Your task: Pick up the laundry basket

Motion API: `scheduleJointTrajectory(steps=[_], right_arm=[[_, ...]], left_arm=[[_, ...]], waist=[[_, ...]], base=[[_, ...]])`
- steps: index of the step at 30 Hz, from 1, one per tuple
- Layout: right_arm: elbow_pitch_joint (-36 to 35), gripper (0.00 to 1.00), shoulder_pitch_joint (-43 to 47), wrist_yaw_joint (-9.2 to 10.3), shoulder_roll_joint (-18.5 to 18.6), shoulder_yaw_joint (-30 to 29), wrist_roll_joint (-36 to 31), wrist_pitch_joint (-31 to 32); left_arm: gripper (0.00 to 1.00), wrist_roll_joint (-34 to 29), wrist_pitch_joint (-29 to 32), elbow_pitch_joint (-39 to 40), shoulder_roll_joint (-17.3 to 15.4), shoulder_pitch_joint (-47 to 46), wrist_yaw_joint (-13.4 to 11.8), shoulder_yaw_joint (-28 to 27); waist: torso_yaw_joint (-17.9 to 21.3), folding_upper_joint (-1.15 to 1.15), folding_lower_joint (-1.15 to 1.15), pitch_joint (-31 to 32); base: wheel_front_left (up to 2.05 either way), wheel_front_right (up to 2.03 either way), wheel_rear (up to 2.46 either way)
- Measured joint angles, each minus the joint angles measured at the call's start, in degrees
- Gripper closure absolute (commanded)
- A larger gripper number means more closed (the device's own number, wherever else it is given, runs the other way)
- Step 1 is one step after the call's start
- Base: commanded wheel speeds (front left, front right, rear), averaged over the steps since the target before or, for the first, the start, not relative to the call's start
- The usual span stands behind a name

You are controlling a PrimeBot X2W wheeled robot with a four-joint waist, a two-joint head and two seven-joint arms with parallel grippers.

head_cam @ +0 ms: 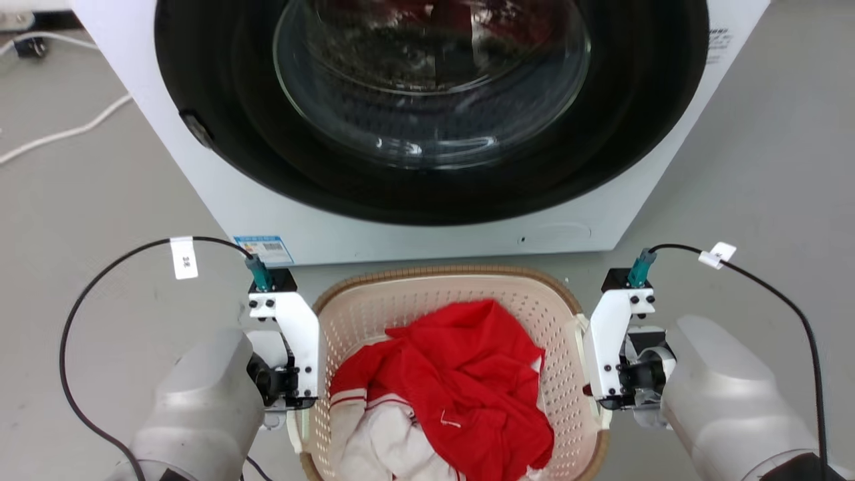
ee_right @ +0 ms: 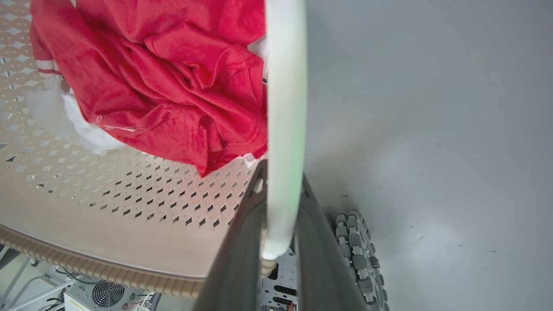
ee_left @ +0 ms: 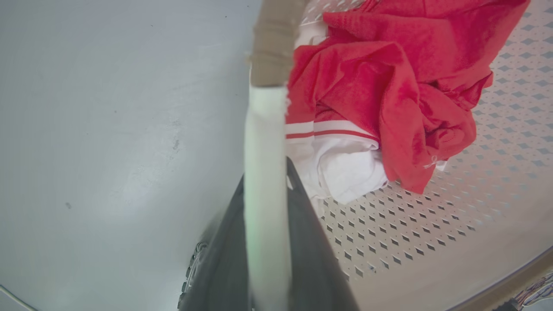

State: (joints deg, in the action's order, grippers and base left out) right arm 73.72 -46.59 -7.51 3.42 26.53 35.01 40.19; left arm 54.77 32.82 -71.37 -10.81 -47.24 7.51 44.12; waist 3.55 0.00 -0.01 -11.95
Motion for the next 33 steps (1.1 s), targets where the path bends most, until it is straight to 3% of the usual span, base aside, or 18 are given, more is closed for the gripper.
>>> scheduleJointTrajectory(steps=[18, 33], right_arm=[[0.02, 1.00, 2.71, -0.01, -0.18, -3.79, -3.78, 8.47], [0.03, 1.00, 4.09, -0.01, -0.58, -6.94, -7.53, 11.85]], left_arm=[[1.00, 3.03, 4.34, -0.12, 0.42, 4.69, 0.00, 1.21], [1.00, 5.30, 5.92, -0.35, 0.88, 6.97, 0.00, 1.60]], waist=[[0.19, 0.00, 0.00, 11.02], [0.38, 0.00, 0.00, 15.35]], base=[[0.00, 0.00, 0.00], [0.00, 0.00, 0.00]])
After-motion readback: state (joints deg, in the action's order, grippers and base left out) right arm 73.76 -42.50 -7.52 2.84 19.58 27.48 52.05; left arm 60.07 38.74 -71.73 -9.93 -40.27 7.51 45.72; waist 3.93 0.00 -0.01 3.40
